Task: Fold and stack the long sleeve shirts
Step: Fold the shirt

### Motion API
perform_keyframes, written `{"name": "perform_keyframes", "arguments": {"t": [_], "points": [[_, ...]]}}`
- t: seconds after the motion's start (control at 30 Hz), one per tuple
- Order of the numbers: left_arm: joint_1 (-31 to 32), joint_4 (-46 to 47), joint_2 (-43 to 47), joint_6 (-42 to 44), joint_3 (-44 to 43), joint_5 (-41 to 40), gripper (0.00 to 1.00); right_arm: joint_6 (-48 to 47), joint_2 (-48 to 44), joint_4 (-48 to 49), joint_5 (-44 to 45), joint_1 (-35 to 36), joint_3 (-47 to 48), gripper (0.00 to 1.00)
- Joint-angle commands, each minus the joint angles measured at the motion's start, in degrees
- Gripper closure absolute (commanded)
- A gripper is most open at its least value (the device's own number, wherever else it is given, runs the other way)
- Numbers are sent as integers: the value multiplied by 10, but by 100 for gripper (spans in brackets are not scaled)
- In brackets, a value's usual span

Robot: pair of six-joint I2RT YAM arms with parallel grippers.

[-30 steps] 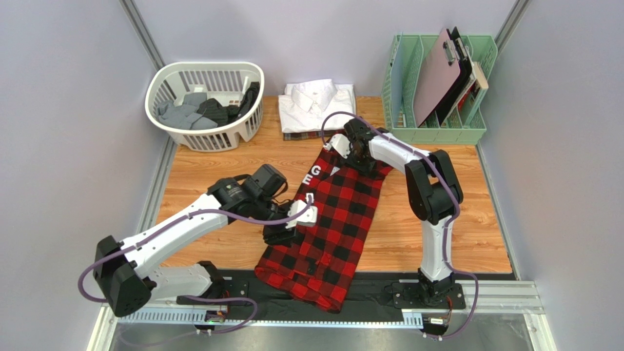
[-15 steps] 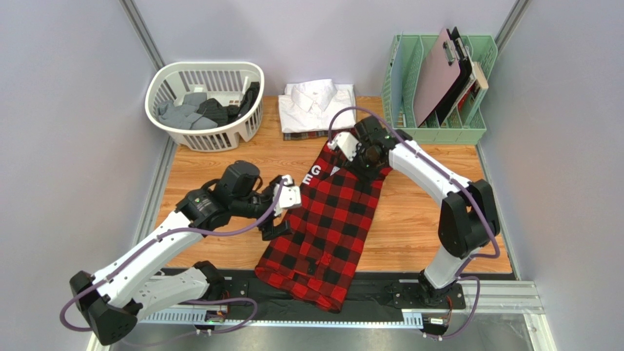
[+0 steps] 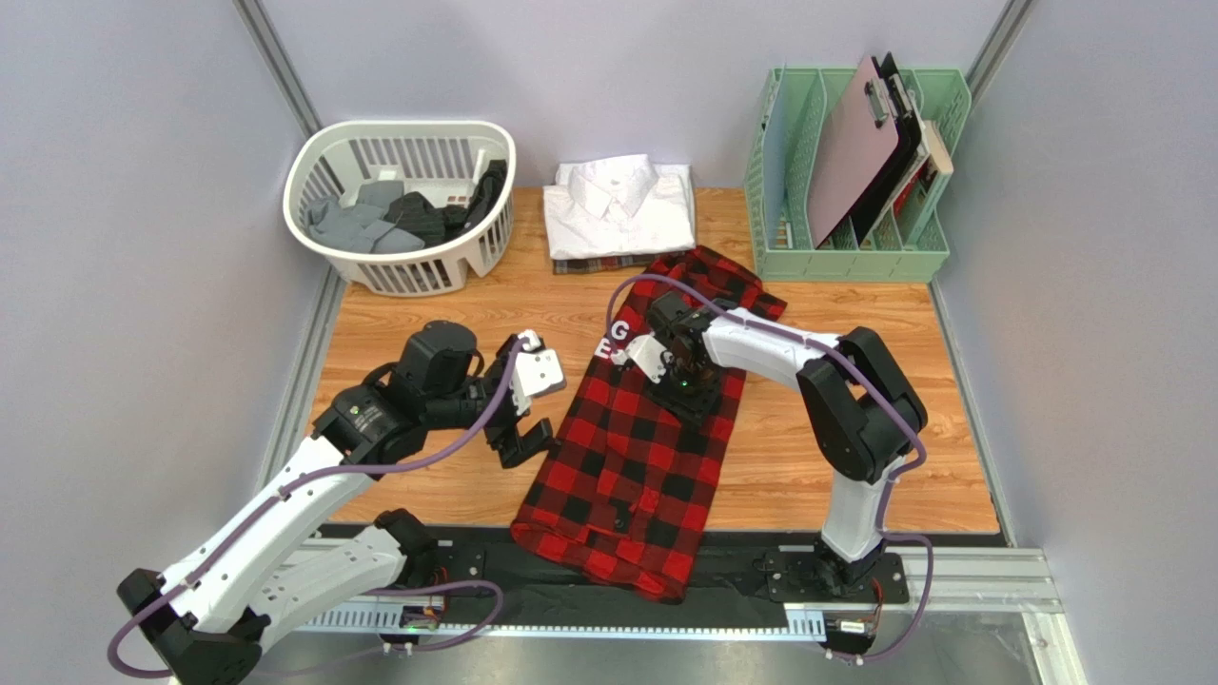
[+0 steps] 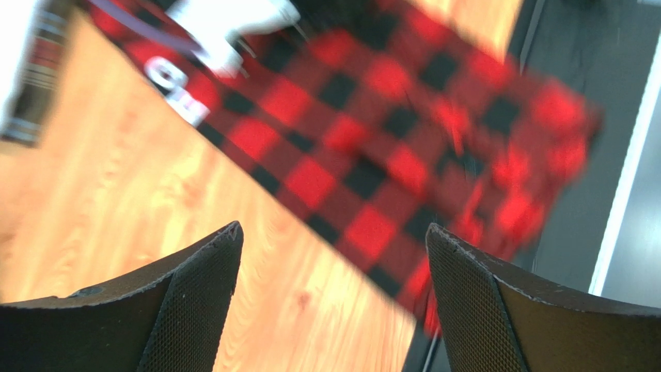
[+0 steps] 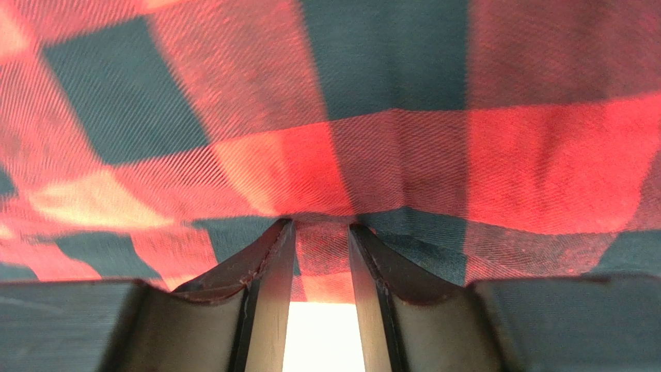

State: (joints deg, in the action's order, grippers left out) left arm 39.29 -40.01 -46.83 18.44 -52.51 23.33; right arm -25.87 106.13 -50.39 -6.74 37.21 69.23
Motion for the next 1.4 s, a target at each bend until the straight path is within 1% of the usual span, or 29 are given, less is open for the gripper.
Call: {"name": "perform_keyframes", "arguments": {"t": [0.0, 0.07, 0.1, 0.13, 0.17, 0.2, 0.27, 0.3, 0.33, 0.37, 0.4, 0.43, 0.47, 0.5, 0.53, 0.57, 0.6, 0.67, 0.7, 0.73, 0.8, 0.87, 0.9, 1.0, 1.07, 1.2, 1.27, 1.37], "points": [[-3, -79, 5, 172, 46, 74, 10, -79, 44, 43, 92, -61, 24, 62], [-1, -79, 7, 226, 70, 81, 10, -104, 46, 43, 109, -79, 50, 62], [6, -74, 2, 265, 90, 82, 11, -128, 43, 41, 110, -83, 57, 61], [12, -74, -6, 287, 96, 80, 12, -135, 38, 35, 105, -86, 65, 60], [22, -72, -25, 302, 101, 73, 12, -139, 29, 29, 104, -87, 72, 59], [45, -65, -35, 323, 108, 58, 14, -145, 16, 9, 97, -87, 71, 58], [75, -48, -56, 324, 114, 45, 15, -151, -59, -8, 45, -87, 54, 54], [83, -32, -61, 322, 120, 47, 15, -154, -91, -17, 30, -86, 13, 50], [91, -23, -65, 319, 124, 51, 15, -167, -168, -23, -5, -86, -7, 48], [111, -12, -70, 317, 130, 52, 15, -173, -206, -28, -23, -86, -34, 46], [122, 11, -71, 314, 144, 53, 15, -182, -254, -33, -41, -86, -83, 39], [133, 21, -74, 317, 151, 52, 15, -199, -294, -34, -77, -85, -112, 36], [160, 34, -77, 314, 159, 48, 15, -208, -372, -37, -92, -79, -137, 32], [173, 67, -77, 311, 179, 37, 15, -213, -405, -44, -105, -56, -159, 31], [185, 80, -78, 312, 189, 32, 15, -213, -434, -46, -108, -37, -204, 30], [211, 91, -80, 319, 207, 27, 15, -208, -484, -50, -107, -15, -222, 29], [224, 119, -80, 323, 216, 13, 15, -205, -505, -52, -106, 42, -242, 29], [259, 138, -85, 336, 234, -15, 16, -194, -549, -38, -82, 100, -291, 28], [267, 148, -90, 339, 236, -21, 18, -203, -558, -44, -93, 122, -300, 27], [273, 149, -101, 344, 236, -24, 19, -207, -559, -47, -107, 128, -308, 26], [284, 149, -112, 352, 233, -26, 22, -225, -543, -60, -116, 150, -313, 25], [288, 146, -132, 355, 225, -27, 24, -253, -530, -90, -122, 179, -311, 27], [289, 142, -138, 362, 223, -28, 24, -282, -526, -98, -120, 214, -317, 28], [289, 136, -155, 388, 220, -26, 24, -327, -530, -109, -112, 260, -335, 30], [289, 135, -161, 392, 218, -24, 25, -342, -536, -112, -125, 278, -343, 32], [290, 128, -179, 407, 206, -19, 26, -357, -524, -94, -119, 333, -369, 33], [290, 125, -202, 409, 193, -21, 27, -361, -512, -70, -112, 341, -381, 35], [290, 126, -231, 407, 178, -28, 27, -341, -487, -27, -99, 351, -400, 37]]}}
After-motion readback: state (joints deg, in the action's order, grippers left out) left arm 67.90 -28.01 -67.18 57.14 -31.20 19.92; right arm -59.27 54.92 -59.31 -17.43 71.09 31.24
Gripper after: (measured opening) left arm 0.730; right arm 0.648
